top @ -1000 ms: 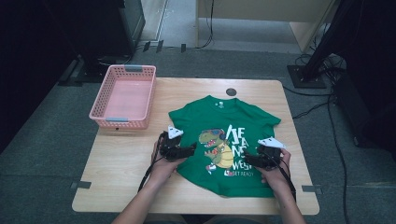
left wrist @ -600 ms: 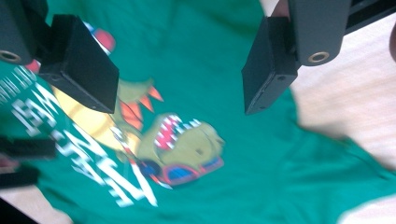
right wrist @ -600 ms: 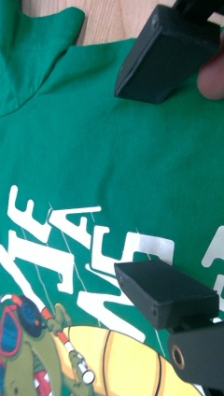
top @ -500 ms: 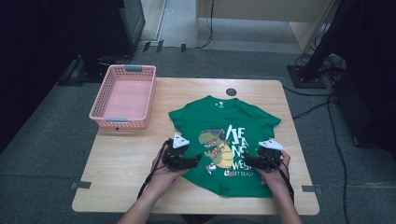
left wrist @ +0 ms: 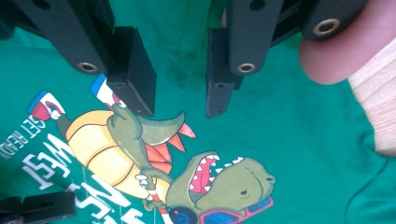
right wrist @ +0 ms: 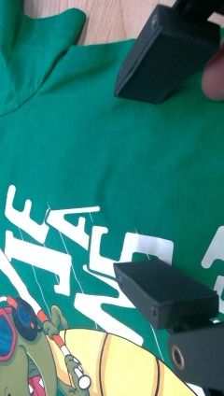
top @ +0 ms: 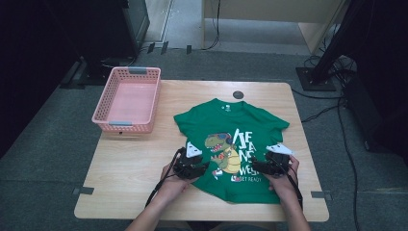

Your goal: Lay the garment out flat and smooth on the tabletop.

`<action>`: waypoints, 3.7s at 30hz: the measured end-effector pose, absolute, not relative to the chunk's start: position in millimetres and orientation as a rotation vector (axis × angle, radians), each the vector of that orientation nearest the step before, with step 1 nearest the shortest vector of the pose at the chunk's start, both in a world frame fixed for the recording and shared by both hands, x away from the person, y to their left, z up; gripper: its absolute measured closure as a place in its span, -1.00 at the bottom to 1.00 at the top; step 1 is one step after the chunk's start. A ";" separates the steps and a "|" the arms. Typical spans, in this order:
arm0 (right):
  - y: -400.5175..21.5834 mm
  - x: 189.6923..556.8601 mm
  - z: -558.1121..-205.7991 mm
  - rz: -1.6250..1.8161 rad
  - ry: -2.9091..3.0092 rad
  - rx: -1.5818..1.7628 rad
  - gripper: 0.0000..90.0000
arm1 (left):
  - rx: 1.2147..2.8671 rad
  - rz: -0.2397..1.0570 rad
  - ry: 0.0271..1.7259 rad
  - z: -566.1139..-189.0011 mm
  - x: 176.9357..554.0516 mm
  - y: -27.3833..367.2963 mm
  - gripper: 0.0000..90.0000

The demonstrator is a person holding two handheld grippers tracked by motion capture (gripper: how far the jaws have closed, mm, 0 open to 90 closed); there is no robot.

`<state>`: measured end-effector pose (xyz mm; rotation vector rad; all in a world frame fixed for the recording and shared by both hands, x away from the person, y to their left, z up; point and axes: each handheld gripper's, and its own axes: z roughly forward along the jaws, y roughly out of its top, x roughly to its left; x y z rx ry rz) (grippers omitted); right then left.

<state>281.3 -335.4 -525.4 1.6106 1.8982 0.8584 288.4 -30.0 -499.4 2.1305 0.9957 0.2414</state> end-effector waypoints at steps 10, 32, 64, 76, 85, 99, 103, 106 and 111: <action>-335.4 281.3 -525.4 0.858 1.898 1.611 -0.70 | 2.142 0.259 0.969 -506.1 285.4 -27.0 1.00; -335.4 281.3 -525.4 0.858 1.898 1.611 -0.71 | 2.015 0.004 0.911 -500.8 239.6 54.2 1.00; -342.1 280.7 -520.2 0.863 1.916 1.601 -0.66 | 2.085 0.352 0.982 -519.5 252.7 35.1 -0.21; -385.6 244.3 -496.2 0.867 1.954 1.622 -0.58 | 2.076 0.384 1.002 -520.8 255.5 36.2 -0.32; -410.1 192.1 -507.1 0.847 2.114 1.584 -0.57 | 2.059 0.352 1.010 -520.6 256.9 39.2 -0.32; -434.6 129.7 -508.0 0.985 2.326 1.287 -0.55 | 2.037 0.324 1.020 -520.6 258.3 42.3 -0.32; -447.0 137.0 -505.7 1.004 2.165 1.424 -0.55 | 2.015 0.299 1.032 -520.8 259.4 45.0 -0.32; -451.7 143.4 -507.1 1.002 2.026 1.507 -0.58 | 2.011 0.293 1.034 -520.8 259.5 45.8 -0.32; -456.0 159.8 -513.5 0.978 1.832 1.640 -0.68 | 2.013 0.291 1.032 -520.8 259.3 45.7 -0.33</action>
